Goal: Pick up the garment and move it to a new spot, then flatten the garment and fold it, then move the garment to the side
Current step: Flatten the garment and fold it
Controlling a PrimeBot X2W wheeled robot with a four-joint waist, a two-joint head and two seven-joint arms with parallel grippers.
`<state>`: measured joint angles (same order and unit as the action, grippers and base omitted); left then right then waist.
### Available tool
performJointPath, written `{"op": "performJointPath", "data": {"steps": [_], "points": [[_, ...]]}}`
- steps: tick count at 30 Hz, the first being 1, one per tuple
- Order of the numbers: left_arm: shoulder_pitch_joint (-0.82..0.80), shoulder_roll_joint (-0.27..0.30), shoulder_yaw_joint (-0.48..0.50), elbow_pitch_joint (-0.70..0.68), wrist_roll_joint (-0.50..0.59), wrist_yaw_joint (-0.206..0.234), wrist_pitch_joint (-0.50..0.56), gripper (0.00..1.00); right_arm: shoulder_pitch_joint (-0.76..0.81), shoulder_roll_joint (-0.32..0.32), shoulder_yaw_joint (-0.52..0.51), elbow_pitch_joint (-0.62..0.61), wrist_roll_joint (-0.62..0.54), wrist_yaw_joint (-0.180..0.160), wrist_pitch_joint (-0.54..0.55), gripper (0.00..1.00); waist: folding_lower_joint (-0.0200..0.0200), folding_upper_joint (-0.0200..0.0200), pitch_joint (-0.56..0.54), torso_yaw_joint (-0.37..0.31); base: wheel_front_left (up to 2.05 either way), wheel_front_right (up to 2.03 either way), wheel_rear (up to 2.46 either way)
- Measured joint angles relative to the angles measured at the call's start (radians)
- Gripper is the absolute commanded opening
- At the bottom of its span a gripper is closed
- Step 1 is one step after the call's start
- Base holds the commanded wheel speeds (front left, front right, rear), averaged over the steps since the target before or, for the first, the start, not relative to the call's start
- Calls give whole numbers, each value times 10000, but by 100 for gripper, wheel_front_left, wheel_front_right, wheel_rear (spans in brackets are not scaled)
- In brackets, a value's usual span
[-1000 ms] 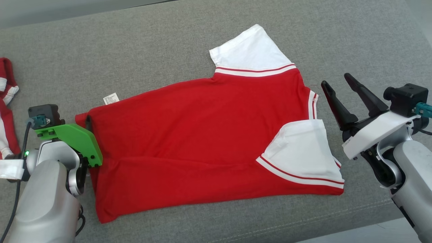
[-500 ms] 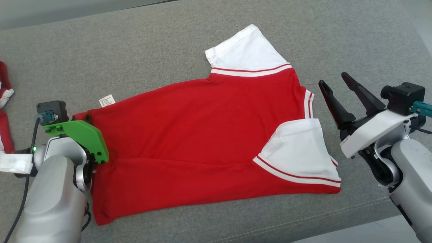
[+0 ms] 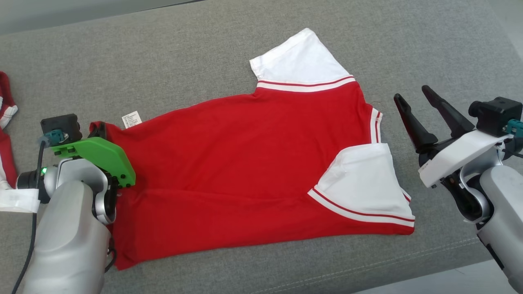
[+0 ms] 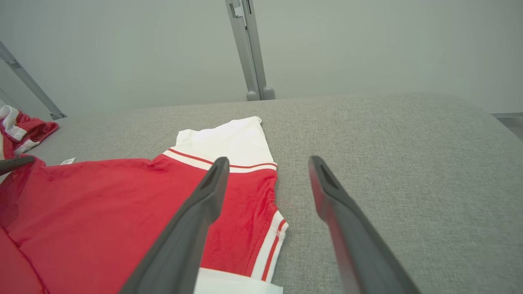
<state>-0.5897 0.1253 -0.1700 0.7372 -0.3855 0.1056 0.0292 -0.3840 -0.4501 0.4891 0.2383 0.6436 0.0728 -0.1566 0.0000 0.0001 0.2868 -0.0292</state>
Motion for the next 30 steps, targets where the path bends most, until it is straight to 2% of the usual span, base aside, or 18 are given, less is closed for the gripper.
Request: {"op": "performJointPath", "data": {"steps": [8,14,30], "points": [[28,-309,36,-568,-313,-439,-934,0,-921,-343,-228,324,17,0,391,100,0,0,56,364,0,0,0],[284,-763,-213,-1070,-408,-717,-1452,0,-1987,-773,-282,915,19,6,1250,100,0,0,247,820,0,0,0],[368,-1020,-1348,-2826,-407,-1156,-2378,0,-4451,-1195,-230,2451,245,186,3666,100,0,0,1546,2276,0,0,0]]}}
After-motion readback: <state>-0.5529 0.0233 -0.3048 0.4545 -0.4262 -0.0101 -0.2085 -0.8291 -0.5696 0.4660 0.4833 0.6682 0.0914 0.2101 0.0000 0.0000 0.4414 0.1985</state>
